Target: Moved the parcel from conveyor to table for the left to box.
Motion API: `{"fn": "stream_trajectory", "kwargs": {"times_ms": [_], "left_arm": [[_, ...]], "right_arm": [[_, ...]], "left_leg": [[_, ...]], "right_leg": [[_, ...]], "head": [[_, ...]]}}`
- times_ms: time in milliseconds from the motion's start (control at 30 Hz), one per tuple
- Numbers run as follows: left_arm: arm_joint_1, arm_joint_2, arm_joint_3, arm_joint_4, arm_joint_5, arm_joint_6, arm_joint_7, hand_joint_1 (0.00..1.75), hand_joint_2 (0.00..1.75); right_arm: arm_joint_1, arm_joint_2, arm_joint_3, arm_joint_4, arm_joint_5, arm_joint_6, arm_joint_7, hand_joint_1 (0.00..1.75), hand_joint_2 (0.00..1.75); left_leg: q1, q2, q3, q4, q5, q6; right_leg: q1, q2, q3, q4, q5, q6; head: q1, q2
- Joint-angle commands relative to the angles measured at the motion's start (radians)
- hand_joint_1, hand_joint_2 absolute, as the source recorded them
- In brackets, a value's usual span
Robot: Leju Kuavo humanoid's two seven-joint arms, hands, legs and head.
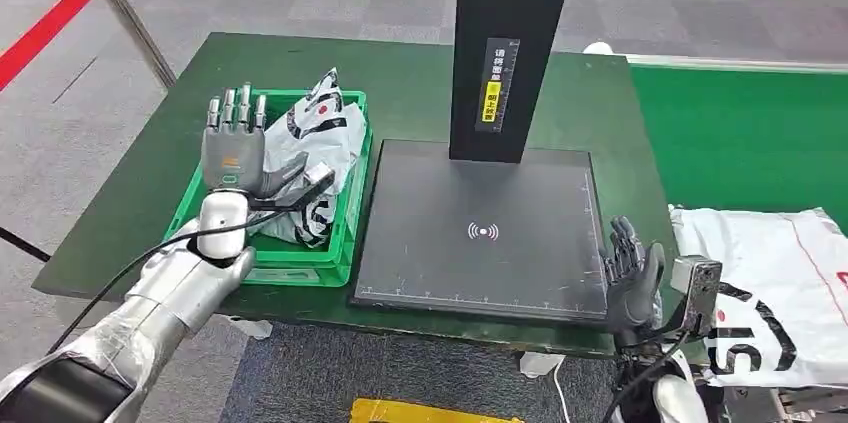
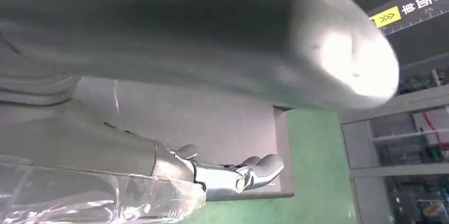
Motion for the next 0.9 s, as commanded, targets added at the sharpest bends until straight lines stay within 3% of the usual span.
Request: {"fn": "stream_trajectory", "kwargs": {"times_ms": [33,133,167,200,267,300,333,367,400,467,533,600,667,700,733,800,867,900], "left_arm": [[-0.055,0.107,-0.077,-0.196,-0.004,-0.054,0.019,0.0,0.0],[-0.018,0.109,-0.018,-0.312,-0.004,-0.067,0.019,0.0,0.0],[0.035,0.082,0.006,-0.401,-0.004,-0.083,0.019,0.0,1.75],[0.061,0.091,0.011,-0.478,-0.004,-0.067,0.008,0.0,1.75],[0.186,-0.007,0.158,-0.634,-0.004,-0.082,-0.159,0.0,1.75],[0.235,-0.021,0.093,-0.7,-0.004,-0.109,-0.142,0.0,1.75],[0.308,-0.111,0.155,-0.752,0.057,-0.058,-0.313,0.0,1.75],[0.383,-0.216,0.163,-0.798,0.25,-0.018,-0.584,0.0,1.75],[0.411,-0.251,0.153,-0.811,0.443,-0.051,-0.672,0.0,1.75],[0.429,-0.276,0.119,-0.812,0.658,-0.113,-0.777,0.0,1.75],[0.432,-0.278,0.116,-0.804,0.657,-0.108,-0.783,0.0,1.75],[0.455,-0.321,0.141,-0.805,1.082,-0.307,-0.958,0.0,1.75],[0.462,-0.356,0.115,-0.745,1.365,-0.495,-0.996,0.0,1.75],[0.464,-0.378,0.089,-0.692,1.474,-0.574,-0.991,0.0,1.75],[0.448,-0.38,0.034,-0.627,1.459,-0.567,-1.007,0.0,1.75],[0.434,-0.419,-0.012,-0.528,1.559,-0.596,-1.002,0.0,1.75],[0.422,-0.427,-0.045,-0.497,1.535,-0.564,-1.021,0.0,1.75],[0.415,-0.435,-0.051,-0.475,1.553,-0.57,-0.992,0.0,1.75]], "right_arm": [[-0.021,0.007,-0.019,0.07,-0.009,-0.011,-0.008,0.0,0.0],[-0.007,0.019,-0.024,0.065,-0.007,-0.02,-0.011,0.0,0.0],[0.002,0.027,-0.033,0.059,-0.003,-0.029,-0.013,0.0,0.0],[0.007,0.034,-0.044,0.057,-0.001,-0.033,-0.014,0.0,0.0],[0.024,0.051,-0.071,0.037,0.013,-0.038,-0.013,0.0,0.0],[0.028,0.068,-0.091,0.028,0.031,-0.029,-0.013,0.0,0.0],[0.04,0.075,-0.101,0.013,0.038,-0.025,-0.009,0.0,0.0],[0.05,0.08,-0.11,-0.01,0.061,-0.025,-0.017,0.0,0.0],[0.058,0.084,-0.119,-0.032,0.068,-0.026,-0.019,0.0,0.0],[0.055,0.087,-0.122,-0.048,0.079,-0.03,-0.04,0.0,0.0],[0.052,0.088,-0.119,-0.053,0.082,-0.03,-0.04,0.0,0.0],[0.043,0.083,-0.103,-0.063,0.129,-0.065,-0.092,0.0,0.0],[0.019,0.079,-0.078,-0.075,0.164,-0.111,-0.132,0.0,0.0],[0.0,0.077,-0.064,-0.078,0.235,-0.206,-0.169,0.0,0.0],[-0.021,0.073,-0.04,-0.086,0.22,-0.223,-0.161,0.0,1.75],[-0.04,0.062,-0.01,-0.113,0.319,-0.406,-0.179,0.0,1.75],[-0.04,0.056,0.002,-0.141,0.302,-0.433,-0.154,0.0,1.75],[-0.039,0.045,0.006,-0.148,0.374,-0.5,-0.139,0.0,1.75]], "left_leg": [[0.003,0.001,-0.001,0.002,-0.001,0.0],[0.002,0.001,-0.001,0.001,-0.001,0.0],[0.001,0.0,-0.001,0.0,-0.001,0.0],[0.002,0.0,0.0,0.0,-0.001,0.0],[0.001,-0.001,0.001,-0.001,-0.001,0.0],[0.001,-0.001,0.002,-0.002,-0.001,0.0],[0.0,0.0,0.002,-0.002,-0.001,0.0],[0.0,-0.002,0.005,-0.005,-0.001,0.001],[-0.001,-0.003,0.003,-0.003,-0.001,0.001],[-0.002,-0.005,0.005,-0.003,-0.004,0.002],[-0.002,-0.002,0.002,-0.001,-0.006,0.004],[-0.002,0.002,0.001,0.0,-0.006,0.003],[-0.002,0.004,0.003,-0.001,-0.008,0.004],[-0.003,0.003,0.002,-0.002,-0.007,0.004],[-0.002,0.003,0.003,-0.002,-0.007,0.004],[-0.002,0.002,0.002,-0.001,-0.007,0.004],[-0.003,0.003,0.002,-0.001,-0.006,0.005],[-0.003,0.003,0.003,-0.002,-0.006,0.004]], "right_leg": [[0.003,0.0,0.0,-0.001,0.0,-0.001],[0.002,0.0,0.0,-0.001,0.0,-0.001],[0.002,0.0,0.0,-0.001,0.0,-0.001],[0.002,0.0,0.001,-0.002,0.0,-0.001],[0.001,-0.002,0.002,-0.002,-0.001,0.0],[0.002,-0.002,0.004,-0.004,-0.001,0.0],[0.0,0.0,0.003,-0.003,-0.001,0.0],[0.0,-0.003,0.007,-0.006,-0.001,0.001],[-0.002,-0.003,0.005,-0.004,-0.001,0.001],[-0.002,-0.005,0.008,-0.006,-0.003,0.002],[-0.002,-0.002,0.005,-0.004,-0.004,0.002],[-0.002,0.001,0.003,-0.003,-0.003,0.002],[-0.002,0.002,0.003,-0.004,-0.003,0.001],[-0.003,0.002,0.003,-0.004,-0.003,0.002],[-0.002,0.002,0.004,-0.005,-0.003,0.002],[-0.001,0.0,0.004,-0.006,-0.002,0.002],[-0.002,0.001,0.003,-0.004,-0.003,0.003],[-0.002,0.001,0.004,-0.005,-0.002,0.002]], "head": [[0.0,0.0],[0.0,0.0],[0.0,0.0],[0.0,0.0],[0.0,0.0],[-0.001,0.0],[0.0,0.0],[0.0,0.0],[0.0,0.0],[0.0,0.0],[0.0,0.0],[0.0,0.0],[0.0,0.0],[0.0,0.0],[0.0,0.0],[0.0,0.0],[0.0,0.0],[0.0,0.0]]}}
